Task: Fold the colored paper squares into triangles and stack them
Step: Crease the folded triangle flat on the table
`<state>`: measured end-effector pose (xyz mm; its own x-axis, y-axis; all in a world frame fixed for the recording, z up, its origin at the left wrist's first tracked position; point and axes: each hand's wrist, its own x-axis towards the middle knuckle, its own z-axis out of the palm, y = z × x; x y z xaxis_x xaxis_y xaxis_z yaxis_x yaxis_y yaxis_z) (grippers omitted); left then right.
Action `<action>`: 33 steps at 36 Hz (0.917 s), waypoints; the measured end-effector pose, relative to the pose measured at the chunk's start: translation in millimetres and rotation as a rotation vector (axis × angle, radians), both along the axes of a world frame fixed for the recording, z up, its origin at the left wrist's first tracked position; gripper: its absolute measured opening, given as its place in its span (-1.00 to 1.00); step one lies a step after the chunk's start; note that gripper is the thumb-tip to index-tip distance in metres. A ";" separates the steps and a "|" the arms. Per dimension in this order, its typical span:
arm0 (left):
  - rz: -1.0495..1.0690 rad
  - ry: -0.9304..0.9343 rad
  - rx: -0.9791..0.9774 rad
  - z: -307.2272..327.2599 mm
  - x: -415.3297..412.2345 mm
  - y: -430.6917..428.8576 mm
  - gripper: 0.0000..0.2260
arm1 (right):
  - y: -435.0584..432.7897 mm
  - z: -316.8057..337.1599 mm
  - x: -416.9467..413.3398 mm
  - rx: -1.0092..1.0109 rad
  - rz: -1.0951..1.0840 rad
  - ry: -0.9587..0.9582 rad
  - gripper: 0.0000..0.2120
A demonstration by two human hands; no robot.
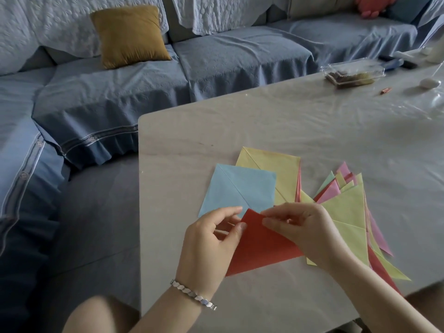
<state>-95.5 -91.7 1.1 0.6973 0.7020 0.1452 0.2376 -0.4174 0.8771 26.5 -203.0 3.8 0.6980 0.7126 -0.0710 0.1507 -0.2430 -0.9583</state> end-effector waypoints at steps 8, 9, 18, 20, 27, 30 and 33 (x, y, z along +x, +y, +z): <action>-0.184 0.248 0.041 0.3 -4.7 9.6 -0.95 | 9.3 16.1 15.9 -0.360 0.452 -0.254 -0.86; -0.211 0.275 0.034 0.1 -4.9 10.1 -0.95 | 11.2 17.8 16.8 -0.390 0.503 -0.288 -0.87; -0.298 0.396 0.026 -7.4 -7.8 10.2 -0.95 | 25.6 15.1 18.0 -0.471 0.647 -0.448 -0.90; -0.260 0.368 -0.002 -10.3 -7.7 11.0 -0.95 | 28.0 10.9 18.2 -0.464 0.643 -0.506 -0.90; 0.000 0.379 -0.115 -40.7 -3.6 28.3 -0.86 | 26.8 -32.7 1.1 -0.048 0.298 -1.036 -0.89; 0.102 0.372 -0.229 -59.9 -4.6 38.3 -0.79 | 19.1 -58.4 -13.3 -0.160 0.470 -0.956 -0.70; 0.145 0.391 -0.236 -72.4 -4.6 42.7 -0.77 | 6.3 -85.9 -22.9 -0.400 0.572 -0.903 -0.63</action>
<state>-100.1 -49.0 -71.3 0.5604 0.7782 -0.2834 0.6094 -0.1558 0.7774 3.7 -196.6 -82.1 0.1897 0.9818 -0.0013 0.9325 -0.1806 -0.3127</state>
